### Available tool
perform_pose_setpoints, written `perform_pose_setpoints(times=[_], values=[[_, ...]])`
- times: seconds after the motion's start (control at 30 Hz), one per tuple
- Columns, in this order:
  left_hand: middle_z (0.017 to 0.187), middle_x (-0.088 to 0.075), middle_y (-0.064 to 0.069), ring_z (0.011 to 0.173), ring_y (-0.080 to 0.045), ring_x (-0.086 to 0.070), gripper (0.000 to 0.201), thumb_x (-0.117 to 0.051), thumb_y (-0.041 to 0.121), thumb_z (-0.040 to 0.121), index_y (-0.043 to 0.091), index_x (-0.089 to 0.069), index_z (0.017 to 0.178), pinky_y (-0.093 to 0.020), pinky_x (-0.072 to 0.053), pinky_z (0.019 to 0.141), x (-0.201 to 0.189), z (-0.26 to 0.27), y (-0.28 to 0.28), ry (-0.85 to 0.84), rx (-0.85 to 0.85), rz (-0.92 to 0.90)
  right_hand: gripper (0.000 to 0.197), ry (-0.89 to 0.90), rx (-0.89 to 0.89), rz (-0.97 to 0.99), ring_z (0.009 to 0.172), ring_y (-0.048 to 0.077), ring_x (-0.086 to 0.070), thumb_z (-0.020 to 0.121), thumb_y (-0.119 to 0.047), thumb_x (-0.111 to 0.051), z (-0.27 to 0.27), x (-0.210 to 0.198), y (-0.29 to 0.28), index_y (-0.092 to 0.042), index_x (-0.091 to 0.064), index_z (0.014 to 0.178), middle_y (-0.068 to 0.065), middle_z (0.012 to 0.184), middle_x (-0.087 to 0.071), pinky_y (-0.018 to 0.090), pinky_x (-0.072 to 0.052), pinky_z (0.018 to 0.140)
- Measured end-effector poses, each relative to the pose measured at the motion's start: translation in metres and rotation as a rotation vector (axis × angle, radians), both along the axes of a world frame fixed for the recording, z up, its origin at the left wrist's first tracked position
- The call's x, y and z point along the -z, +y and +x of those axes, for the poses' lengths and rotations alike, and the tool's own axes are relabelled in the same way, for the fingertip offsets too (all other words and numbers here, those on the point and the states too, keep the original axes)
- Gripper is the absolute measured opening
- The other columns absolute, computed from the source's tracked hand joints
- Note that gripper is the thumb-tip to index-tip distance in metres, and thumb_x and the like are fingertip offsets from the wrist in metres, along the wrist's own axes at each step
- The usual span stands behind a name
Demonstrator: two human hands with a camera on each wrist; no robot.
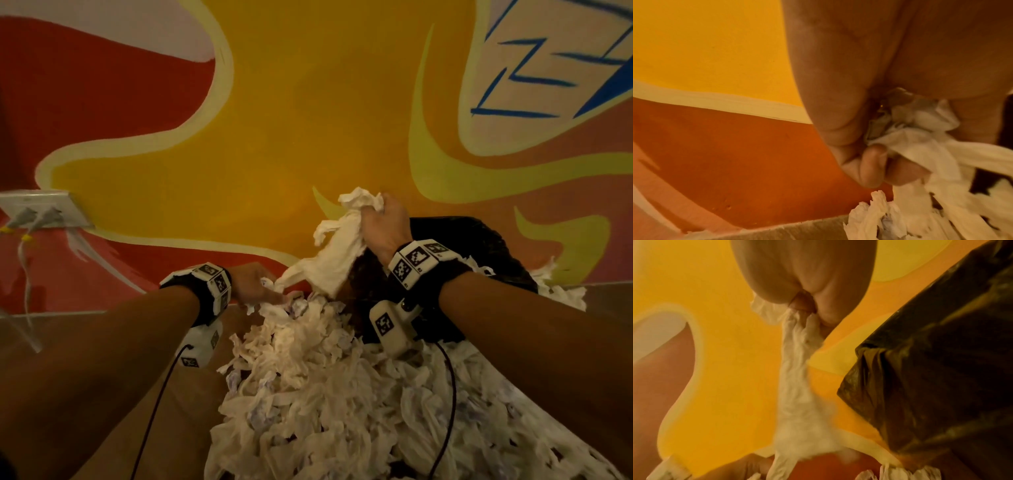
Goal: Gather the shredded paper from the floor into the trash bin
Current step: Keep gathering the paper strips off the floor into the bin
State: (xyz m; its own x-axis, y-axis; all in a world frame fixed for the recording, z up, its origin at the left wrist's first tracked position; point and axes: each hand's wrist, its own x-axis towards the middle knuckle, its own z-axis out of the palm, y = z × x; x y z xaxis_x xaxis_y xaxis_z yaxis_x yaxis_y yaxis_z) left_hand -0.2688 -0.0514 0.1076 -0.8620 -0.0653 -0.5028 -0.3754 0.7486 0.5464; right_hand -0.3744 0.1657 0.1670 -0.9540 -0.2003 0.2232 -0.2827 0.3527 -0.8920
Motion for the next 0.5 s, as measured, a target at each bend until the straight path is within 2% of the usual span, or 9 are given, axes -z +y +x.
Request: perform_pose_setpoints(times=[0.07,0.1,0.17,0.2,0.27,0.33,0.37,0.43,0.5], values=[[0.061,-0.064,-0.006,0.047,-0.014,-0.056,0.024,-0.064,0.032,0.091,0.011,-0.065,0.079,-0.024,-0.045,0.049,0.0,0.001,-0.003,0.047,-0.057,0.058,0.004,-0.067,-0.006,-0.036,0.085,0.019,-0.046,0.092,-0.016,-0.044,-0.003,-0.005,0.008,-0.018,-0.048,0.093,0.005,0.094,-0.052,0.031,-0.038,0.076],[0.065,-0.062,-0.009,0.049,-0.016,-0.054,0.026,-0.061,0.029,0.093,0.009,-0.063,0.076,-0.026,-0.045,0.052,-0.002,0.0,-0.004,0.077,-0.1,0.093,0.007,-0.115,-0.015,-0.06,0.088,0.019,-0.048,0.09,-0.022,-0.045,-0.004,-0.007,0.012,-0.019,-0.05,0.094,0.003,0.097,-0.054,0.034,-0.039,0.079],[0.064,-0.055,-0.01,0.048,-0.016,-0.049,0.031,-0.057,0.029,0.096,0.007,-0.058,0.075,-0.028,-0.043,0.053,-0.006,-0.003,-0.003,0.159,-0.194,0.177,0.02,-0.206,-0.048,-0.101,0.086,0.023,-0.051,0.081,-0.035,-0.048,-0.004,-0.01,0.018,-0.018,-0.053,0.088,0.002,0.09,-0.057,0.037,-0.041,0.077],[0.061,-0.052,-0.008,0.045,-0.015,-0.047,0.036,-0.056,0.033,0.096,0.007,-0.054,0.072,-0.029,-0.043,0.052,-0.01,-0.005,0.0,0.203,-0.24,0.209,0.027,-0.237,-0.064,-0.101,0.089,0.027,-0.056,0.08,-0.039,-0.052,-0.003,-0.012,0.02,-0.016,-0.056,0.093,0.005,0.094,-0.061,0.038,-0.044,0.079],[0.055,-0.047,-0.007,0.045,-0.018,-0.045,0.053,-0.054,0.053,0.091,0.008,-0.045,0.064,-0.031,-0.044,0.054,-0.02,-0.01,0.006,0.279,-0.309,0.225,0.038,-0.241,-0.11,-0.098,0.104,0.03,-0.06,0.084,-0.031,-0.062,-0.004,-0.014,0.025,-0.01,-0.057,0.114,0.01,0.112,-0.064,0.042,-0.048,0.088],[0.059,-0.047,-0.011,0.052,-0.023,-0.047,0.068,-0.045,0.075,0.081,0.01,-0.046,0.064,-0.034,-0.045,0.058,-0.032,-0.014,0.014,0.32,-0.329,0.22,0.045,-0.186,-0.184,-0.081,0.101,0.03,-0.062,0.083,-0.007,-0.063,-0.006,-0.017,0.03,-0.005,-0.052,0.127,0.017,0.115,-0.063,0.04,-0.05,0.088],[0.061,-0.049,-0.009,0.058,-0.024,-0.051,0.071,-0.037,0.081,0.079,0.013,-0.052,0.069,-0.034,-0.046,0.058,-0.037,-0.017,0.018,0.335,-0.341,0.231,0.05,-0.152,-0.206,-0.047,0.096,0.029,-0.062,0.082,0.002,-0.06,-0.008,-0.017,0.033,-0.005,-0.049,0.131,0.019,0.115,-0.062,0.039,-0.051,0.083],[0.061,-0.049,-0.002,0.061,-0.023,-0.054,0.071,-0.026,0.08,0.083,0.016,-0.057,0.077,-0.032,-0.045,0.057,-0.045,-0.022,0.026,0.377,-0.383,0.216,0.045,-0.085,-0.183,0.048,0.089,0.031,-0.062,0.084,0.006,-0.053,-0.014,-0.018,0.04,-0.002,-0.05,0.128,0.024,0.112,-0.062,0.04,-0.051,0.075],[0.055,-0.047,-0.007,0.047,-0.02,-0.047,0.064,-0.035,0.064,0.094,0.012,-0.05,0.06,-0.029,-0.042,0.05,-0.05,-0.027,0.034,0.444,-0.415,0.167,0.034,-0.06,-0.132,0.101,0.095,0.031,-0.062,0.087,0.006,-0.05,-0.021,-0.018,0.051,0.002,-0.055,0.12,0.022,0.11,-0.063,0.042,-0.053,0.082]])
